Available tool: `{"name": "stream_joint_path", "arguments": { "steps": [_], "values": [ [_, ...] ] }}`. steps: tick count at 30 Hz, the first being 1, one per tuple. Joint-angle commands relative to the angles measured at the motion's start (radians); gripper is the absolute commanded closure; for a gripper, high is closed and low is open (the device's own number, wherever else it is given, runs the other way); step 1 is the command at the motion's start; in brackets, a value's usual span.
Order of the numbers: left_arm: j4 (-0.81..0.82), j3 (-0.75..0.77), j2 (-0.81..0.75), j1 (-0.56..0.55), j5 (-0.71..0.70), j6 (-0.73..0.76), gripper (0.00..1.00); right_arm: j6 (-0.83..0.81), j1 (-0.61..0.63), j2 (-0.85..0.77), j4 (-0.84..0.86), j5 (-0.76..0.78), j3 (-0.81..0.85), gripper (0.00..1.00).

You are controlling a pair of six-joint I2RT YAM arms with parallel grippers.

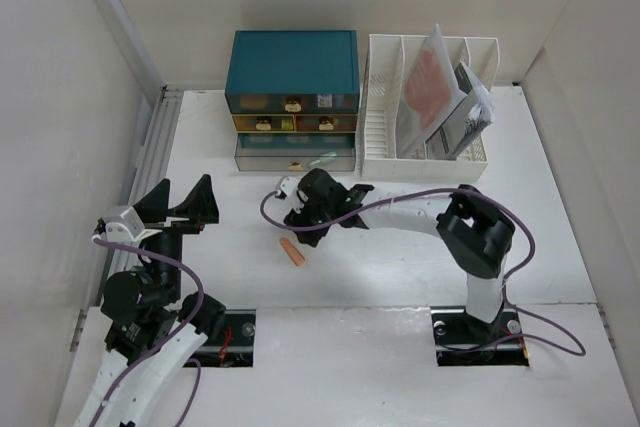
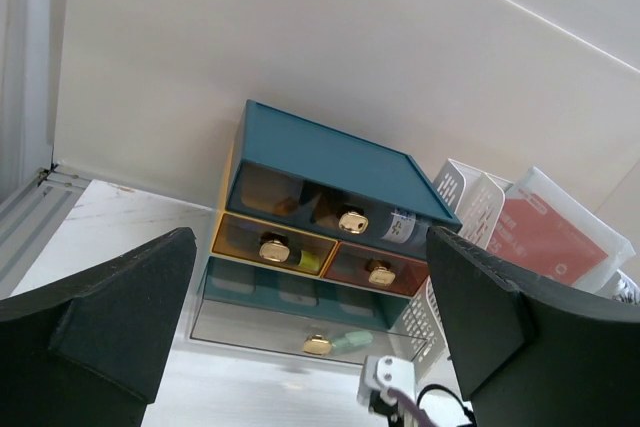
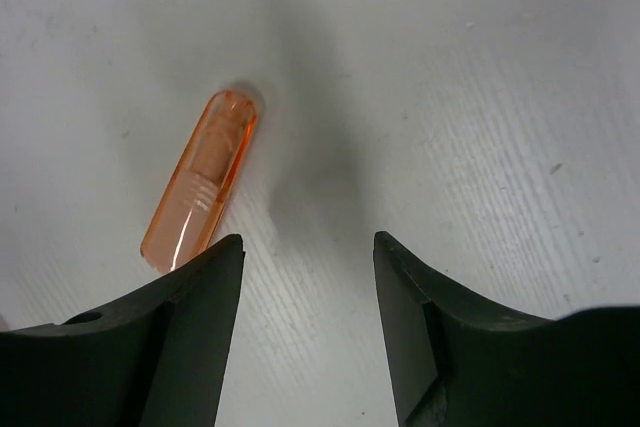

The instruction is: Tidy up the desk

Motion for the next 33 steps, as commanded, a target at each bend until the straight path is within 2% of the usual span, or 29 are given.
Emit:
{"name": "stream_joint_path", "arguments": {
  "steps": [1, 12, 21, 28, 33],
  "values": [
    [0.034, 0.01, -0.004, -0.002, 0.011, 0.016, 0.01, 0.169, 0.0, -0.027, 0.124, 0.092, 0.029, 0.4],
    [0.034, 0.01, -0.004, -0.002, 0.011, 0.016, 0.01, 0.302, 0.089, 0.018, 0.113, 0.111, 0.052, 0.41],
    [0.034, 0.01, -0.004, -0.002, 0.011, 0.016, 0.01, 0.313, 0.164, 0.047, 0.102, 0.194, 0.061, 0.41],
    [0.034, 0.01, -0.004, -0.002, 0.011, 0.016, 0.01, 0.313, 0.173, 0.091, 0.093, 0.325, 0.072, 0.41],
    [0.034, 0.01, -0.004, -0.002, 0.011, 0.016, 0.01, 0.304, 0.173, 0.11, 0.093, 0.345, 0.081, 0.43]
  ]
}}
